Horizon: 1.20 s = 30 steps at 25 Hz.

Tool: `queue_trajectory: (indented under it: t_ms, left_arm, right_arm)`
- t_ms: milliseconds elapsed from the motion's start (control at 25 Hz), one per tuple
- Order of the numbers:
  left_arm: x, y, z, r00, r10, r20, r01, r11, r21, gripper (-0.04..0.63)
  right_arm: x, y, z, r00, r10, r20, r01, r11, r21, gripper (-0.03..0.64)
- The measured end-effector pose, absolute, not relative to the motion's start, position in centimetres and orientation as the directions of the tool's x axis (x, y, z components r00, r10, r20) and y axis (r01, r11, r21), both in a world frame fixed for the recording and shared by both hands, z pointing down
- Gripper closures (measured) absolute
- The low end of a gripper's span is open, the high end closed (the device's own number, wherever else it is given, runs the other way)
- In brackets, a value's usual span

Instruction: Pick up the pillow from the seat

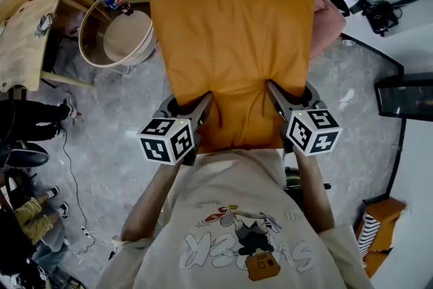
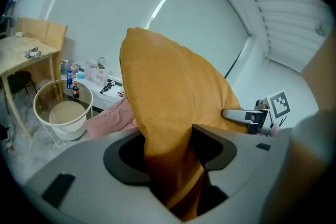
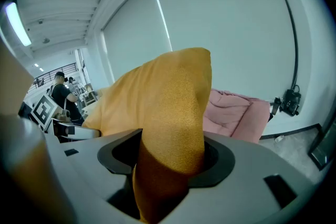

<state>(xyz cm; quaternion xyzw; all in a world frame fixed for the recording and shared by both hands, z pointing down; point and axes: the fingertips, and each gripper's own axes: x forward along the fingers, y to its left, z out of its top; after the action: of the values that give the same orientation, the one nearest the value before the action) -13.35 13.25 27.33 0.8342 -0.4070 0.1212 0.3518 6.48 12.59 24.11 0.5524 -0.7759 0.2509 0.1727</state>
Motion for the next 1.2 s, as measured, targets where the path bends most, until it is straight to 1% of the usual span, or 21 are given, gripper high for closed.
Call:
queue_trajectory:
  t_ms: [440, 720, 880, 1200]
  left_arm:
    - [-15.3, 19.2, 26.3, 0.673, -0.578, 0.461, -0.739, -0.525, 0.421, 0.353]
    - [-16.1, 21.1, 25.3, 0.676, -0.581, 0.454, -0.737, -0.528, 0.422, 0.351]
    - [-15.2, 21.5, 24.1, 0.678, -0.592, 0.436, -0.735, -0.542, 0.406, 0.351]
    - [-15.1, 22.1, 23.7, 0.692, -0.581, 0.428, -0.722, -0.561, 0.406, 0.351]
  right_arm:
    - [4.8, 20.6, 23.3, -0.247, -0.831, 0.498, -0.966, 0.167, -0.199, 0.341]
    - [4.2, 22.6, 22.3, -0.246, -0.835, 0.493, -0.965, 0.165, -0.201, 0.341]
    - [5.0, 23.3, 21.0, -0.247, -0.848, 0.469, -0.966, 0.175, -0.193, 0.341]
    - [5.1, 24.2, 20.7, -0.228, -0.853, 0.469, -0.970, 0.158, -0.184, 0.337]
